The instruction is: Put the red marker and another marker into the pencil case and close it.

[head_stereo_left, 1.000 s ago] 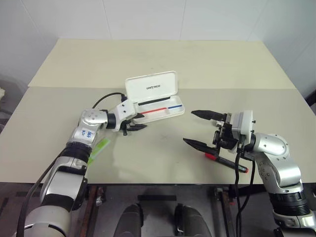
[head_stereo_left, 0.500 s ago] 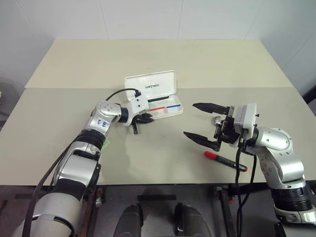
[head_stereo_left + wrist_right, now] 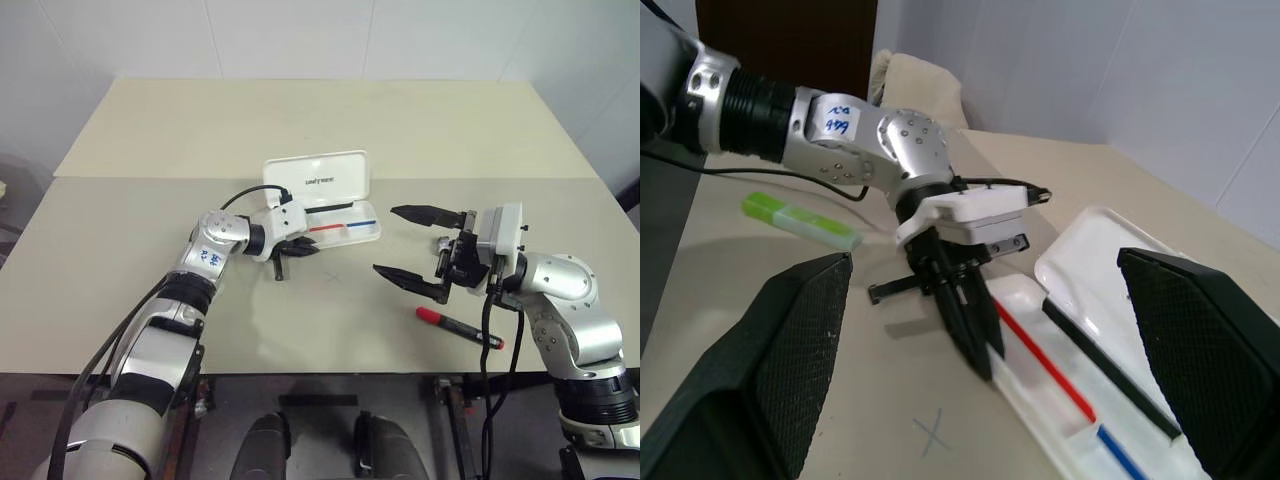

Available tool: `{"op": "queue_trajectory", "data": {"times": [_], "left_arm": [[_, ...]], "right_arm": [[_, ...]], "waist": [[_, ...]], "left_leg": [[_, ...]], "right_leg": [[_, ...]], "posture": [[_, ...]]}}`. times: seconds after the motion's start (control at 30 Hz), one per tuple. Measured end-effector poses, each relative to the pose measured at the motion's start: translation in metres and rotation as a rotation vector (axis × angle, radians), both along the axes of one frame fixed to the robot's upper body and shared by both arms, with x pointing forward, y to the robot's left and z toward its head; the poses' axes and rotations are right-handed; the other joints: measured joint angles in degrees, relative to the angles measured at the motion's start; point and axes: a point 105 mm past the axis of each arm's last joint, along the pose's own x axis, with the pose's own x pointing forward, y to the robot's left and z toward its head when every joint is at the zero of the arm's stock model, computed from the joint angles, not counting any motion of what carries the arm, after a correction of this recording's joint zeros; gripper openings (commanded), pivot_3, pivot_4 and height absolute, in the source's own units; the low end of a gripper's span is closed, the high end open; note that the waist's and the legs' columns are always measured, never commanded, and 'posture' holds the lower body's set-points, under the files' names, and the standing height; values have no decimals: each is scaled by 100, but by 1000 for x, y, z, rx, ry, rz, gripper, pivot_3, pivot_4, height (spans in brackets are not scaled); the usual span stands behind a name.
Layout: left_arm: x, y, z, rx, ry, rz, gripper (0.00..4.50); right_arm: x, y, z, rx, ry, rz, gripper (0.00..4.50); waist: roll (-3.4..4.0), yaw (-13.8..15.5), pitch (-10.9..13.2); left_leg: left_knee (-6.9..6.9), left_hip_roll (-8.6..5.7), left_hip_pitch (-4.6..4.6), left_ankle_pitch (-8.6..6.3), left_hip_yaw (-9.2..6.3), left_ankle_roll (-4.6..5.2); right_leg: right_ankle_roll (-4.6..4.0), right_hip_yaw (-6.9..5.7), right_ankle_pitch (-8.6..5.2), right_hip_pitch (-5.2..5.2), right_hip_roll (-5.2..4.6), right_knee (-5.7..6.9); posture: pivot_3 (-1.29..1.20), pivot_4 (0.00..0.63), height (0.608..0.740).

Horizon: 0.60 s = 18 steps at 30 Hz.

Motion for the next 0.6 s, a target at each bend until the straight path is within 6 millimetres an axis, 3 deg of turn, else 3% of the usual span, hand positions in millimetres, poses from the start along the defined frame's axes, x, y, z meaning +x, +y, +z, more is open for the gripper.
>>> {"op": "queue_trajectory", "data": {"times": [0.33, 0.6], "left_arm": [[-49, 16, -14, 64, 33, -64, 18], [-50, 4, -15, 33, 39, -33, 18]], "right_arm": [[-1, 0, -2, -3, 24, 6, 4500], [-3, 1, -6, 2, 50, 10, 4500]], "waist": [[1, -15, 0], [1, 31, 0]], "left_leg": [[7, 2, 11, -13, 6, 21], [14, -5, 14, -14, 7, 25]], "right_leg": [[-1, 18, 0, -2, 1, -2], [2, 29, 2, 3, -1, 1]], "posture": [[0, 150, 740], [0, 150, 740]]}}
